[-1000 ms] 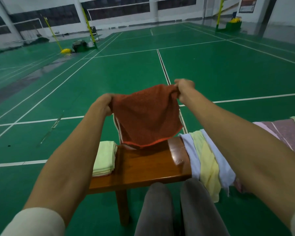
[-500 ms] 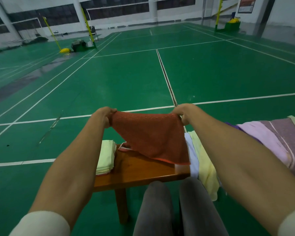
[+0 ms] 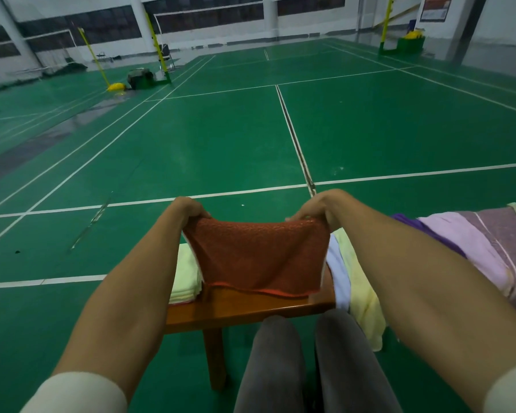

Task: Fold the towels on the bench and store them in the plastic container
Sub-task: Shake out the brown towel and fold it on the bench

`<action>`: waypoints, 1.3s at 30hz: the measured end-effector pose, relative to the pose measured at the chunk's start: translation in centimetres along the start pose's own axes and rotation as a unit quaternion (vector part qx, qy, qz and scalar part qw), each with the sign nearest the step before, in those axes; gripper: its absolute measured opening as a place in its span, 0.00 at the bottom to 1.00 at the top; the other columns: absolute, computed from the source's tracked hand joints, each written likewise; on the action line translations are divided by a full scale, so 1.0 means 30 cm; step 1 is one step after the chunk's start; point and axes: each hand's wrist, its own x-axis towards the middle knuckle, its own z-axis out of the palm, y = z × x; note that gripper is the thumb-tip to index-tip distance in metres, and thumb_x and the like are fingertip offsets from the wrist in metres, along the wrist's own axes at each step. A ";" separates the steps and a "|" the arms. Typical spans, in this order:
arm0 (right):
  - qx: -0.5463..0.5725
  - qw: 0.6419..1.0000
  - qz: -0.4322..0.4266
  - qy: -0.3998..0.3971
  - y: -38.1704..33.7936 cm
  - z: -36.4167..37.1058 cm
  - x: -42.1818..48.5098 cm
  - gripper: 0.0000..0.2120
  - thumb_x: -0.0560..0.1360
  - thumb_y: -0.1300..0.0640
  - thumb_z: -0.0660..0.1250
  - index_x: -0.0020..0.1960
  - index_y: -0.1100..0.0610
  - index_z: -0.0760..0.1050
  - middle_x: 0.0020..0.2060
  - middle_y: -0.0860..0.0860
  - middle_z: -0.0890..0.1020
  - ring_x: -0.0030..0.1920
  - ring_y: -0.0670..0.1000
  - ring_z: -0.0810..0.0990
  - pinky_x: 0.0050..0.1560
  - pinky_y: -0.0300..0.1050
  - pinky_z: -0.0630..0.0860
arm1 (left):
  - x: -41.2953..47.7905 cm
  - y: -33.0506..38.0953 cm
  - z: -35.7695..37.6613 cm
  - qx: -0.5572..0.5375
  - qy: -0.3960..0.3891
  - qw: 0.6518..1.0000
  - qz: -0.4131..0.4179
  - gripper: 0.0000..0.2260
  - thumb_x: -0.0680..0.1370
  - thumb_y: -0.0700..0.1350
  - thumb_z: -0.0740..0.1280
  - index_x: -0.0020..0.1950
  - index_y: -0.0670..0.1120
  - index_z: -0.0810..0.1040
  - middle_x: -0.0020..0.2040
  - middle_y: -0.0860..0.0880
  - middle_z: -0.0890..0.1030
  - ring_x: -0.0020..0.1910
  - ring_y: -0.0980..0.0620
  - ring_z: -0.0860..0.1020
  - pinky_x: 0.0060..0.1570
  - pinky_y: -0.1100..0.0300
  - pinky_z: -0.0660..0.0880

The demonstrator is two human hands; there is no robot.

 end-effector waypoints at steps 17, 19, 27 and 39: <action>0.334 0.879 -0.298 0.166 -0.135 -0.157 -0.098 0.19 0.78 0.51 0.72 0.64 0.61 0.78 0.45 0.52 0.83 0.42 0.52 0.82 0.44 0.47 0.81 | -0.076 0.070 -0.201 -0.251 0.028 0.933 0.256 0.08 0.80 0.36 0.68 0.52 0.47 0.84 0.49 0.47 0.84 0.49 0.50 0.79 0.52 0.57 0.77; 0.308 0.881 -0.308 0.187 -0.149 -0.177 -0.124 0.18 0.76 0.58 0.75 0.63 0.63 0.78 0.47 0.53 0.84 0.47 0.53 0.83 0.55 0.52 0.80 | -0.077 0.078 -0.211 -0.154 0.054 0.944 0.288 0.11 0.78 0.30 0.68 0.52 0.43 0.84 0.52 0.42 0.83 0.53 0.47 0.79 0.62 0.53 0.77; 0.363 0.841 -0.288 0.279 -0.187 -0.200 -0.146 0.26 0.70 0.67 0.77 0.65 0.64 0.73 0.53 0.58 0.83 0.41 0.53 0.83 0.32 0.44 0.82 | -0.066 0.104 -0.175 -0.065 0.179 0.928 0.320 0.15 0.74 0.30 0.72 0.60 0.36 0.83 0.53 0.40 0.84 0.50 0.47 0.80 0.61 0.54 0.77; 0.566 0.716 -0.341 0.226 -0.197 -0.206 -0.144 0.19 0.65 0.74 0.69 0.55 0.63 0.78 0.44 0.59 0.83 0.44 0.58 0.83 0.44 0.53 0.84 | -0.084 0.133 -0.162 -0.540 0.107 0.792 0.264 0.27 0.78 0.23 0.57 0.71 0.46 0.73 0.48 0.44 0.80 0.40 0.54 0.79 0.42 0.61 0.79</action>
